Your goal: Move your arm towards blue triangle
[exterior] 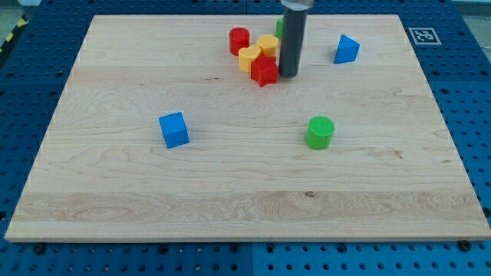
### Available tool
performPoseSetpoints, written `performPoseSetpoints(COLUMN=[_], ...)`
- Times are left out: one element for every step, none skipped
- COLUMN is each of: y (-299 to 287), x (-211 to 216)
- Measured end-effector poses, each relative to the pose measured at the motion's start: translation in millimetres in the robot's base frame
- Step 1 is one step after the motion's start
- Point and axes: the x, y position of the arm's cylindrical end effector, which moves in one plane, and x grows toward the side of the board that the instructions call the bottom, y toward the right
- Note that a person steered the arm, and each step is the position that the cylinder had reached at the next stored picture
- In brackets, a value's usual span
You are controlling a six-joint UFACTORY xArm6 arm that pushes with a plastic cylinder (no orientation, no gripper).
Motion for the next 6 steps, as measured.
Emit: performPoseSetpoints(y=[53,57,97,128,128,128], x=[0,0,5,0,-35,-46])
